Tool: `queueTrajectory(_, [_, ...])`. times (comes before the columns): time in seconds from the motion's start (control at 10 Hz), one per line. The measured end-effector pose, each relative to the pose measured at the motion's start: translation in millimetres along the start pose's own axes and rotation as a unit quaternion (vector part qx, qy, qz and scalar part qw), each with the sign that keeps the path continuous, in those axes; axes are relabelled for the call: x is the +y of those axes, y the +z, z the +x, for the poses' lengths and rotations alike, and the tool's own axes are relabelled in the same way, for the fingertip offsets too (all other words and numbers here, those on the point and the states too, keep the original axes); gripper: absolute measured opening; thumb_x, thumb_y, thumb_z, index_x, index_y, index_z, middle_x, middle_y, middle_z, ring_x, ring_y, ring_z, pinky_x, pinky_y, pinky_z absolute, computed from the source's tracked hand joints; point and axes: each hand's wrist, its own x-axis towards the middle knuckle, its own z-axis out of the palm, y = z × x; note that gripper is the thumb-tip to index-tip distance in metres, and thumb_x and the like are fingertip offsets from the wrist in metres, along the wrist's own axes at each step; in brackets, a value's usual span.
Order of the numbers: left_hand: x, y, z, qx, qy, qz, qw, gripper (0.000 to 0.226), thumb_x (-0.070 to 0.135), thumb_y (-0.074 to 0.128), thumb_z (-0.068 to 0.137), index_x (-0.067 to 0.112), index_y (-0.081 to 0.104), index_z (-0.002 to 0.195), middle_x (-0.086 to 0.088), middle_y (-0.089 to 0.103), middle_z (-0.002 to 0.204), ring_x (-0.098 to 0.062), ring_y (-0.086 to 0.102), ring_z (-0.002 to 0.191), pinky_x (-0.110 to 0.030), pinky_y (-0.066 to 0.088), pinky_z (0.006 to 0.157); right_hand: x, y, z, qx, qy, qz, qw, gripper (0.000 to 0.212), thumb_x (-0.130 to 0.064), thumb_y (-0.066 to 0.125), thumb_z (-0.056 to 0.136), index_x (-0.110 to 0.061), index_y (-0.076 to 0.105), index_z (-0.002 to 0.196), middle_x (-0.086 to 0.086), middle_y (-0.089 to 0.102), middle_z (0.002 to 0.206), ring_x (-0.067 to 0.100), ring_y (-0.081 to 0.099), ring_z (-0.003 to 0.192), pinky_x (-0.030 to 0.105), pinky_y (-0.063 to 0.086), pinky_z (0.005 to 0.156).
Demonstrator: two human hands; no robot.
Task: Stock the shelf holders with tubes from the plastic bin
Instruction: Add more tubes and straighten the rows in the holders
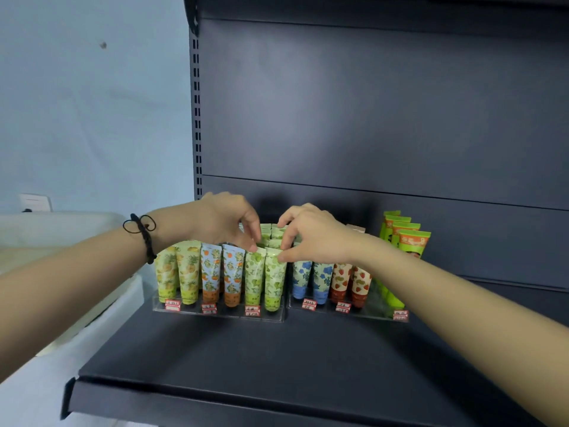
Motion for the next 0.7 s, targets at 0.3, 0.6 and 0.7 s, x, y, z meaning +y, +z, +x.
queueTrajectory(0.3, [4, 11, 3, 0.021, -0.021, 0.007, 1.0, 0.007, 0.039, 0.07, 0.081, 0.034, 0.071, 0.086, 0.022, 0.062, 0.083, 0.012, 0.046, 0.068, -0.034, 0.031, 0.091, -1, -2, -3, -0.003, 0.004, -0.001, 1.0, 0.015, -0.033, 0.071, 0.083, -0.02, 0.076, 0.089, -0.008, 0.054, 0.125, 0.016, 0.041, 0.12, 0.046, 0.036, 0.102])
queueTrajectory(0.6, [1, 12, 1, 0.027, -0.033, 0.005, 0.999, 0.012, 0.042, 0.068, 0.081, 0.035, 0.07, 0.091, 0.024, 0.062, 0.082, 0.003, 0.05, 0.08, -0.037, 0.028, 0.091, 3, -8, -2, -0.002, -0.013, -0.019, 1.0, 0.017, -0.038, 0.069, 0.083, -0.024, 0.076, 0.089, -0.008, 0.056, 0.119, 0.015, 0.044, 0.116, 0.045, 0.037, 0.101])
queueTrajectory(0.7, [1, 9, -1, 0.021, -0.037, -0.007, 0.999, 0.015, 0.044, 0.067, 0.082, 0.037, 0.069, 0.095, 0.026, 0.064, 0.086, 0.006, 0.05, 0.079, -0.038, 0.034, 0.094, 13, -24, -5, 0.015, -0.009, -0.002, 1.0, 0.02, -0.04, 0.066, 0.084, -0.024, 0.077, 0.091, -0.009, 0.06, 0.111, 0.011, 0.051, 0.111, 0.041, 0.041, 0.099])
